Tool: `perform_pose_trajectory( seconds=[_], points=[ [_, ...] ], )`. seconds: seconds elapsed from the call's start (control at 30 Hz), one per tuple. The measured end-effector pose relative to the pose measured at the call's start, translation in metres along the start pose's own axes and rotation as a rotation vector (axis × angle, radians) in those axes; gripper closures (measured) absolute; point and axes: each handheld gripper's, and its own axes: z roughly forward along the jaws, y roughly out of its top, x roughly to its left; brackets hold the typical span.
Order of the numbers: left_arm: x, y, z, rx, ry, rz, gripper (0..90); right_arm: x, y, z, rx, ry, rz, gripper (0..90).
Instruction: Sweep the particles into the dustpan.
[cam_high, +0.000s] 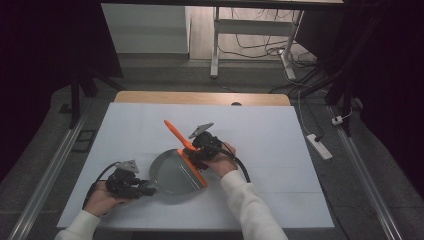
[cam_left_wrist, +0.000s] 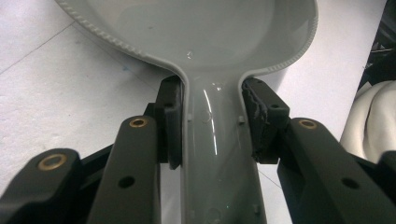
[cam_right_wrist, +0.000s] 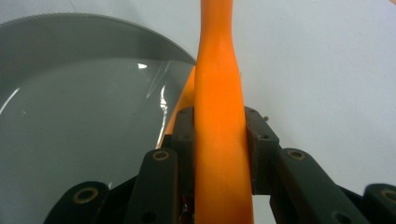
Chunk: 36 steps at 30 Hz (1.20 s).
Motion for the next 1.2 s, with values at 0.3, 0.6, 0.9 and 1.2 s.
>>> perform_pose_trajectory(
  seconds=[0.3,0.6,0.9,1.2],
  points=[
    [0.0,0.0,0.0,0.001,0.0,0.001,61.5,0.013,0.003,0.0,-0.019,0.022,0.024,70.2],
    [-0.001,0.0,0.0,0.0,0.004,-0.001,61.4,0.026,0.006,-0.002,-0.069,0.073,0.025,70.2],
    [-0.001,-0.001,0.001,-0.001,0.006,-0.002,61.4,0.038,0.012,-0.012,-0.152,0.179,0.019,70.2],
    [-0.001,-0.001,0.001,-0.001,0.006,0.002,61.5,0.001,0.004,-0.034,-0.186,0.033,0.098,70.2]
  ],
)
